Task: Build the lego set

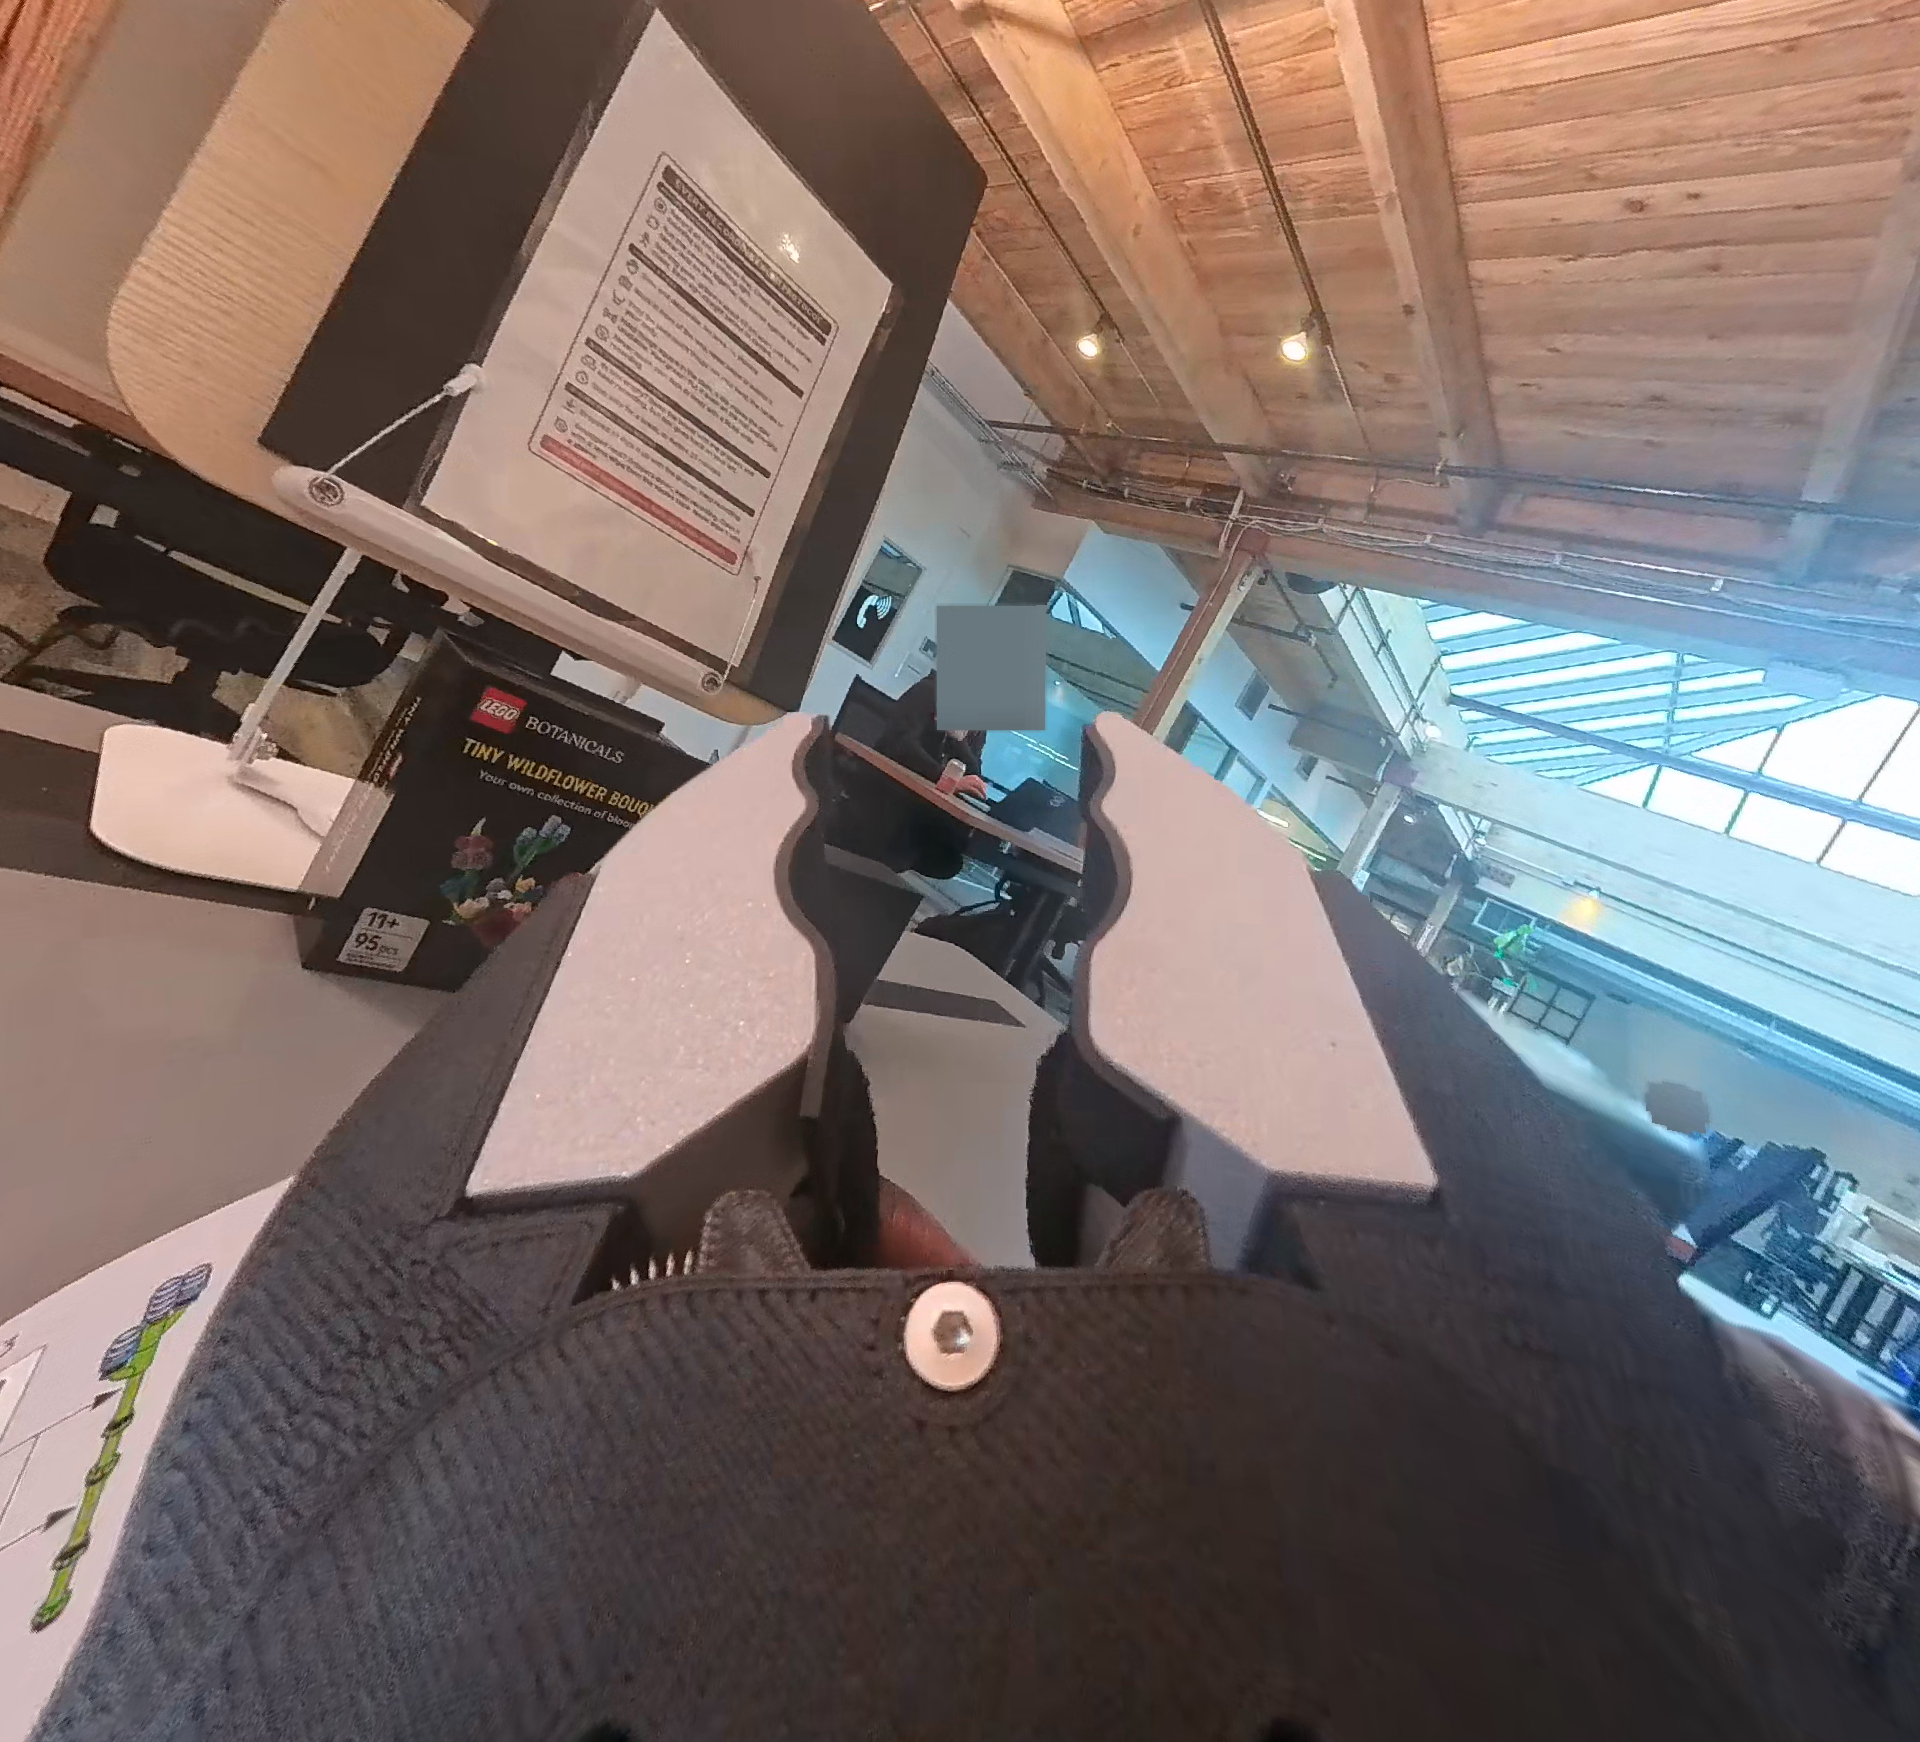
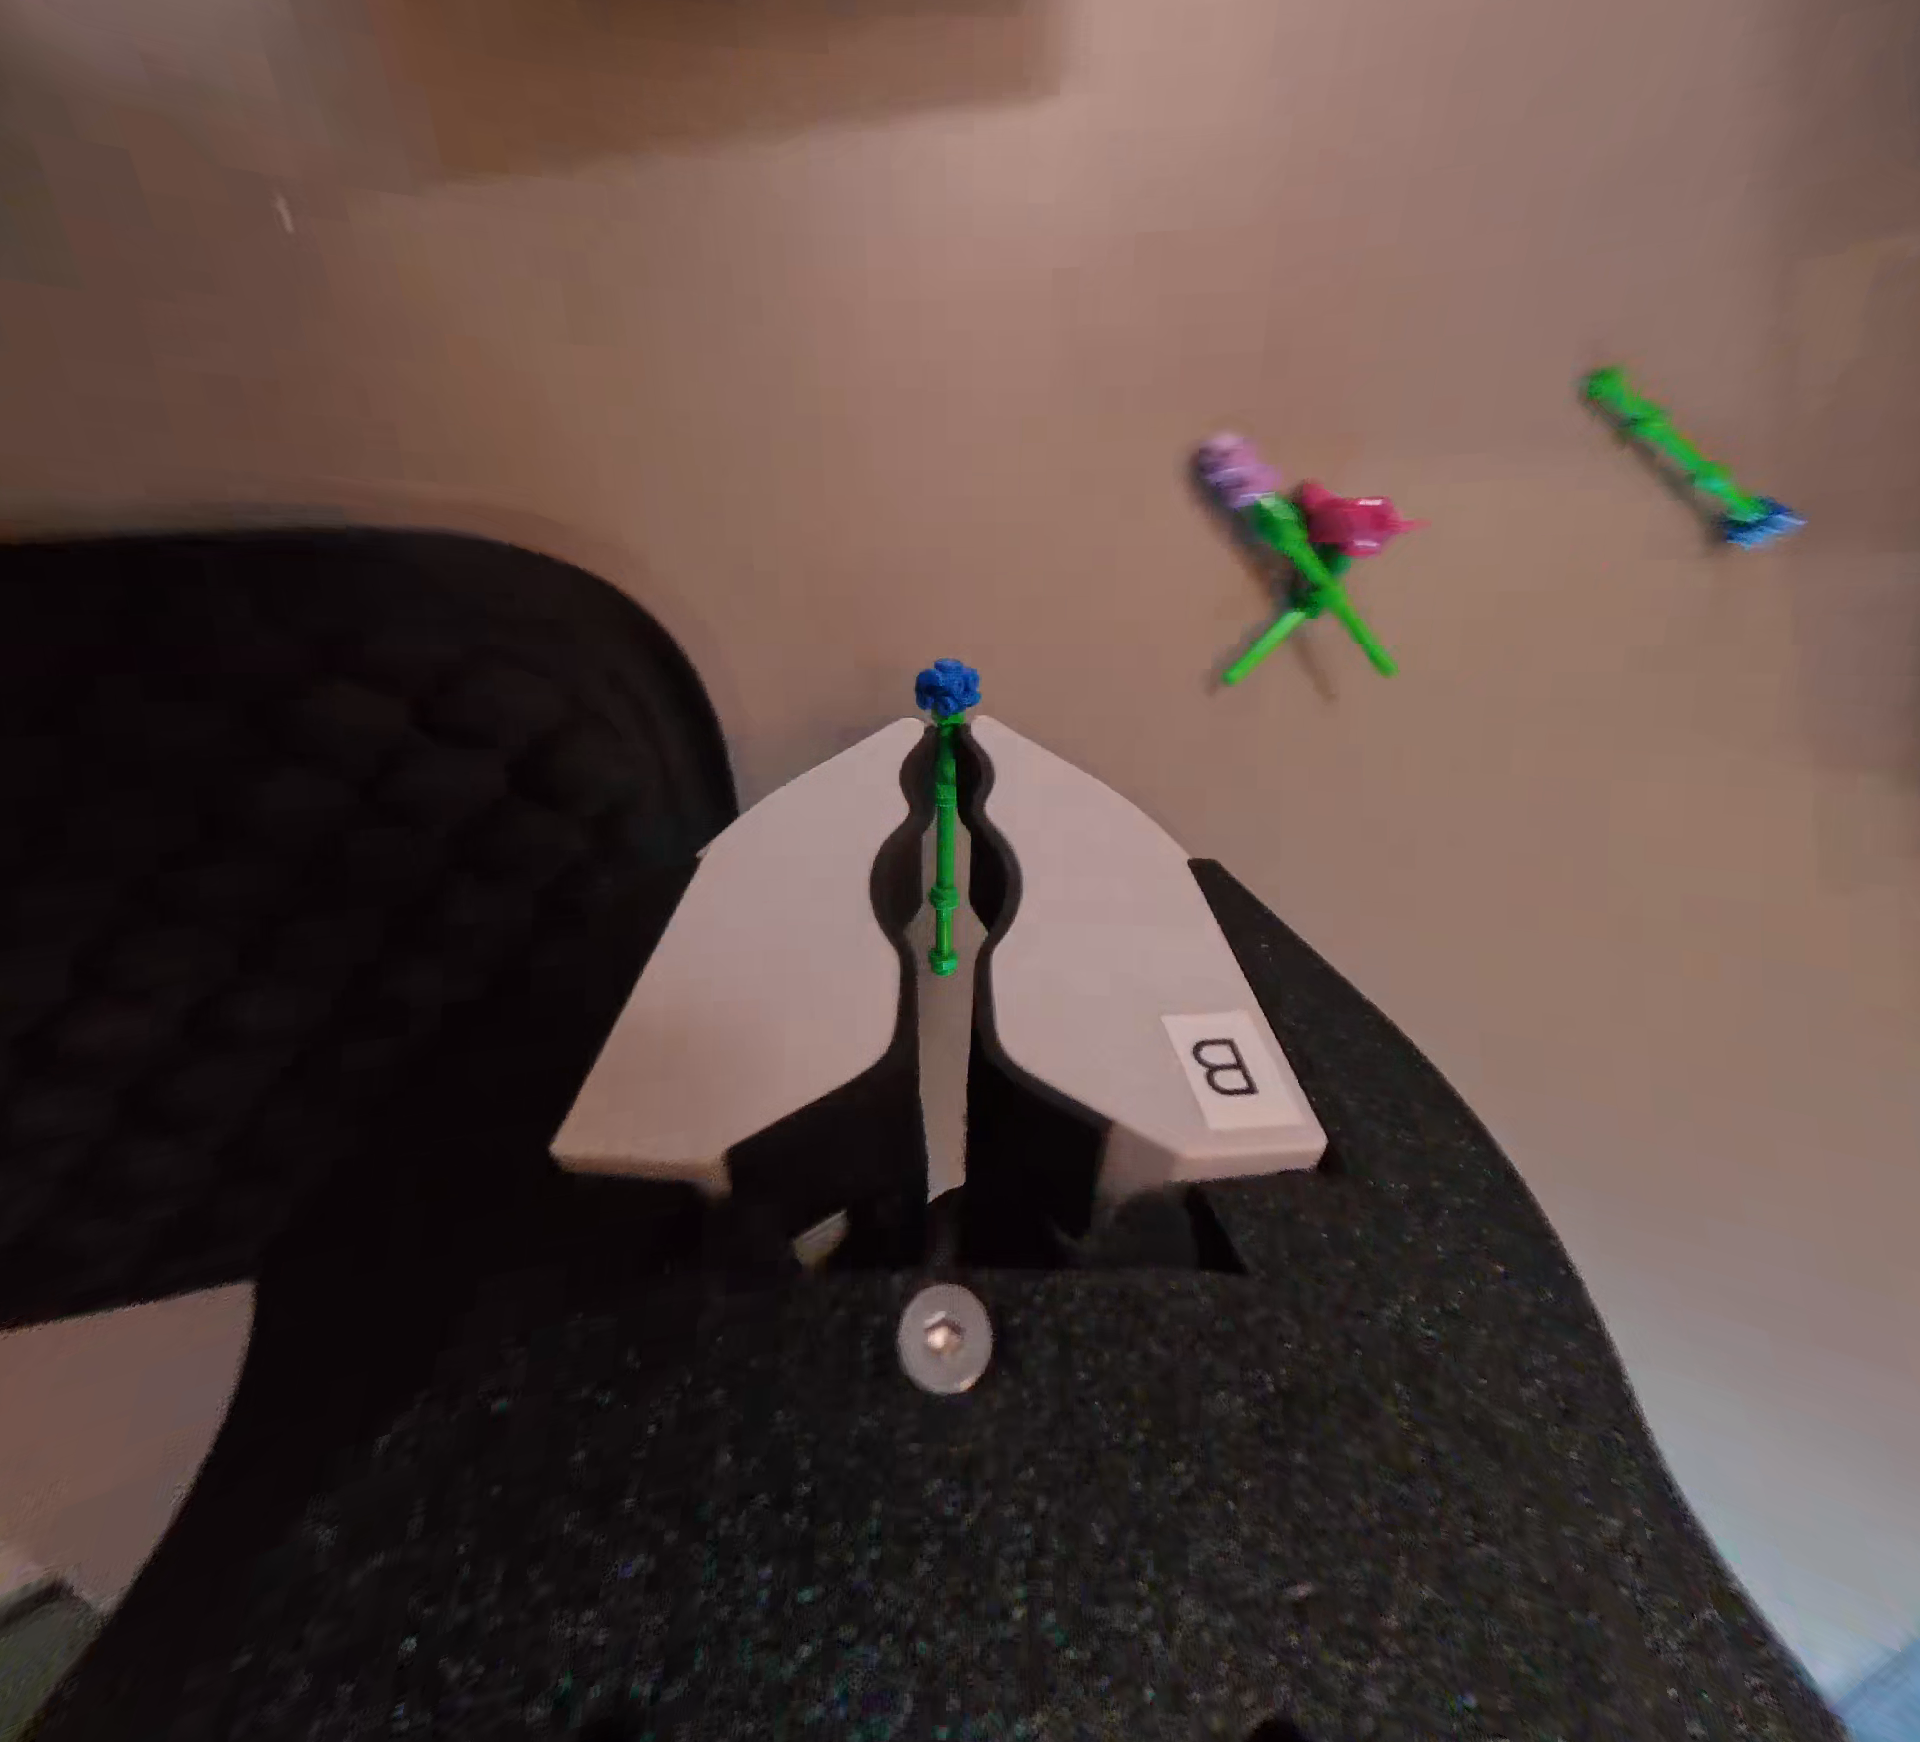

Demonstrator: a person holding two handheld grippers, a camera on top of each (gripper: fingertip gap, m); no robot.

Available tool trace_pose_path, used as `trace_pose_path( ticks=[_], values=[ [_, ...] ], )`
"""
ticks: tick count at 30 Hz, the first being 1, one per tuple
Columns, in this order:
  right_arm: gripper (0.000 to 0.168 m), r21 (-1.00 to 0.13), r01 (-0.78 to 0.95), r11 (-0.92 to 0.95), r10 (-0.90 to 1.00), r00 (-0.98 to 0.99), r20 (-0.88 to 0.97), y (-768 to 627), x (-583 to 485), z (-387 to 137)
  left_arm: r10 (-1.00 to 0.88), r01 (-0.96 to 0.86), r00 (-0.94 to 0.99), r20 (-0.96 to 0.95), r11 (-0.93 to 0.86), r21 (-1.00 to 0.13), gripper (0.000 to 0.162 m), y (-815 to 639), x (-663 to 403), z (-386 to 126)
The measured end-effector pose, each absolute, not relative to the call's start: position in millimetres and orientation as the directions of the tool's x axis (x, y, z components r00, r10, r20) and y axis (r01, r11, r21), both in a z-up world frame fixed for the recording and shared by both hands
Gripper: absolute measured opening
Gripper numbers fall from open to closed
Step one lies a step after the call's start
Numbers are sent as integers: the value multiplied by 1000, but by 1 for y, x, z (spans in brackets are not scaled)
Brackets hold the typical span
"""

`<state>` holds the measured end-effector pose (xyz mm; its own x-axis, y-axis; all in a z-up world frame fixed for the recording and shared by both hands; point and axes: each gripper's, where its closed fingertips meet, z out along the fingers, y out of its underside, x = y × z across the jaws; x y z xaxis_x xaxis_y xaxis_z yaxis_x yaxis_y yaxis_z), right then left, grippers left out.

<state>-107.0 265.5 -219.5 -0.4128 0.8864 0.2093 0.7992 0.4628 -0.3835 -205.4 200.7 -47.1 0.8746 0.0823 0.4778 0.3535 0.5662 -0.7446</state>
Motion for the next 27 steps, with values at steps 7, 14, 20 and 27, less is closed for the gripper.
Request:
trace_pose_path(
  ticks=[7, 14, 20, 27],
  values=[
    [2, -961, 154, -228, 949, -184, -254, 277, -106, -49, -101, 353, 936, 338, 277, -894, 45, 244, -154, -66],
    [3, -896, -80, -436, 882, -237, -408, 267, -84, -35, -299, 162, 944, 138, 59, -985, 34, 266, -76, -94],
    [2, -886, -129, -445, 883, -232, -409, 262, -82, -42, -385, 73, 922, 39, 75, -995, 25, 261, -58, -94],
    [3, -908, -122, -402, 903, -218, -370, 253, -84, -51, -390, 77, 920, 46, 64, -995, 9, 261, -60, -94]
  ],
)
